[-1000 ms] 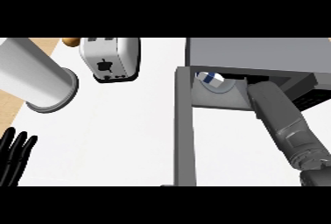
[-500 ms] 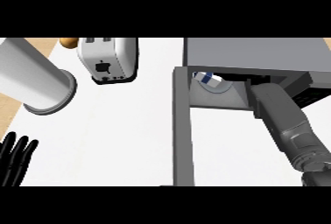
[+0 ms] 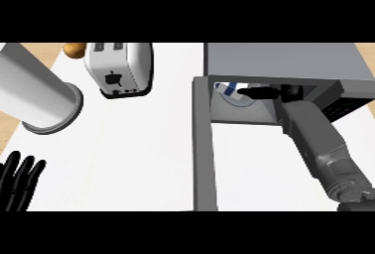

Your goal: Pick up the milk, place it into the microwave and close the microwave

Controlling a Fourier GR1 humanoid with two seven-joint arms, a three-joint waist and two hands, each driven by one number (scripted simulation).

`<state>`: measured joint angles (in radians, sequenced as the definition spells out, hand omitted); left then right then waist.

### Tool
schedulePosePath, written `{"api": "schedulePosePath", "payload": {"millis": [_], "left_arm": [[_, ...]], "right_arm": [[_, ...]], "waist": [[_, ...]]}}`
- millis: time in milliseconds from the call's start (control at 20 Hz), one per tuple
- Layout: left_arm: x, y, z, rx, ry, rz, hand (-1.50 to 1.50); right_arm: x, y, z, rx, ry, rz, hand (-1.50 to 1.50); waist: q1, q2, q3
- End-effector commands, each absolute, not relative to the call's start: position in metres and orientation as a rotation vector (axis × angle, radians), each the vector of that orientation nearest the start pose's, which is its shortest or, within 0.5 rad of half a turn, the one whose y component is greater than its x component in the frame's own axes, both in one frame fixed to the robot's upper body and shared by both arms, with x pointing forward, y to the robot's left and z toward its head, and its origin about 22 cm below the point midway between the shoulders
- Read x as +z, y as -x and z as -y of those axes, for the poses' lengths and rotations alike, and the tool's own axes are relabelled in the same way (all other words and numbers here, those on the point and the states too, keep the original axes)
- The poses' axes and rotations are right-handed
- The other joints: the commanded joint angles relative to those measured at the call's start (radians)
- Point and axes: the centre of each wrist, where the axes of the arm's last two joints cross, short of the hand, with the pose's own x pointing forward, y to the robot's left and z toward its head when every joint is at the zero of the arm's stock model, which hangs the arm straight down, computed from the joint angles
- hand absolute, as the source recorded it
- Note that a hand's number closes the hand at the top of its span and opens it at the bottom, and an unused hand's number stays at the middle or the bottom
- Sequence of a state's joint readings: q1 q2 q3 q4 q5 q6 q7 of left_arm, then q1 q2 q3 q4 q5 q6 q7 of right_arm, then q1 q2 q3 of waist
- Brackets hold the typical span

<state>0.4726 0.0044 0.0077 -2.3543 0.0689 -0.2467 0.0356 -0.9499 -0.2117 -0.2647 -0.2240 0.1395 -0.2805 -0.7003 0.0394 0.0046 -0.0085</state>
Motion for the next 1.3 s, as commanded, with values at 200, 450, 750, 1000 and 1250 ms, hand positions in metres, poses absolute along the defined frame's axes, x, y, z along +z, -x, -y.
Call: {"api": "schedulePosePath", "payload": {"millis": [200,450,750,1000,1250], "left_arm": [[0.104,-0.117,-0.252,-0.099,-0.004,1.880,-1.50],[0.108,-0.114,-0.258,-0.084,-0.005,1.867,-1.50],[0.117,-0.116,-0.237,-0.148,0.063,1.878,-1.50],[0.096,-0.123,-0.246,-0.233,0.180,1.824,-1.50],[0.089,-0.141,-0.235,-0.349,0.275,1.791,1.50]], "right_arm": [[-0.072,-0.363,0.253,0.127,0.355,1.762,-1.50],[-0.102,-0.335,0.238,0.138,0.251,1.706,-1.50],[-0.116,-0.315,0.237,0.027,0.150,1.714,-1.50],[-0.146,-0.268,0.236,-0.010,0.137,1.702,-1.50],[-0.158,-0.235,0.256,-0.029,-0.016,1.714,-1.50]], "waist": [[-0.047,-0.008,0.009],[-0.049,-0.009,0.008],[-0.048,-0.009,0.009],[-0.056,-0.011,0.007],[-0.052,-0.007,0.008]]}}
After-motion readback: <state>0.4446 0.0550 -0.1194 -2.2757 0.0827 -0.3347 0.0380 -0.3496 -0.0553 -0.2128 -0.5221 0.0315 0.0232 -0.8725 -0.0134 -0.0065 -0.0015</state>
